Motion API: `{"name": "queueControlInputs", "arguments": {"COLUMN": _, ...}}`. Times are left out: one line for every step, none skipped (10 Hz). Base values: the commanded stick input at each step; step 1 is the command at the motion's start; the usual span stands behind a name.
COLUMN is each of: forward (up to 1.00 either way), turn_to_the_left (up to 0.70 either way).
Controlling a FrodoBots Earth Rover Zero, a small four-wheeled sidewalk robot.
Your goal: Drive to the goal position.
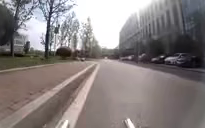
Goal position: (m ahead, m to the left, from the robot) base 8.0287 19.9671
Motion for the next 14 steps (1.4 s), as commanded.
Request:
{"name": "queueControlInputs", "arguments": {"forward": 0.70, "turn_to_the_left": 0.00}}
{"name": "queueControlInputs", "arguments": {"forward": 0.70, "turn_to_the_left": -0.06}}
{"name": "queueControlInputs", "arguments": {"forward": 0.70, "turn_to_the_left": -0.14}}
{"name": "queueControlInputs", "arguments": {"forward": 0.70, "turn_to_the_left": -0.14}}
{"name": "queueControlInputs", "arguments": {"forward": 0.70, "turn_to_the_left": -0.14}}
{"name": "queueControlInputs", "arguments": {"forward": 0.70, "turn_to_the_left": -0.14}}
{"name": "queueControlInputs", "arguments": {"forward": 0.70, "turn_to_the_left": -0.14}}
{"name": "queueControlInputs", "arguments": {"forward": 0.70, "turn_to_the_left": -0.13}}
{"name": "queueControlInputs", "arguments": {"forward": 0.70, "turn_to_the_left": -0.01}}
{"name": "queueControlInputs", "arguments": {"forward": 0.70, "turn_to_the_left": 0.00}}
{"name": "queueControlInputs", "arguments": {"forward": 0.70, "turn_to_the_left": 0.00}}
{"name": "queueControlInputs", "arguments": {"forward": 0.70, "turn_to_the_left": 0.00}}
{"name": "queueControlInputs", "arguments": {"forward": 0.70, "turn_to_the_left": 0.00}}
{"name": "queueControlInputs", "arguments": {"forward": 0.70, "turn_to_the_left": -0.07}}
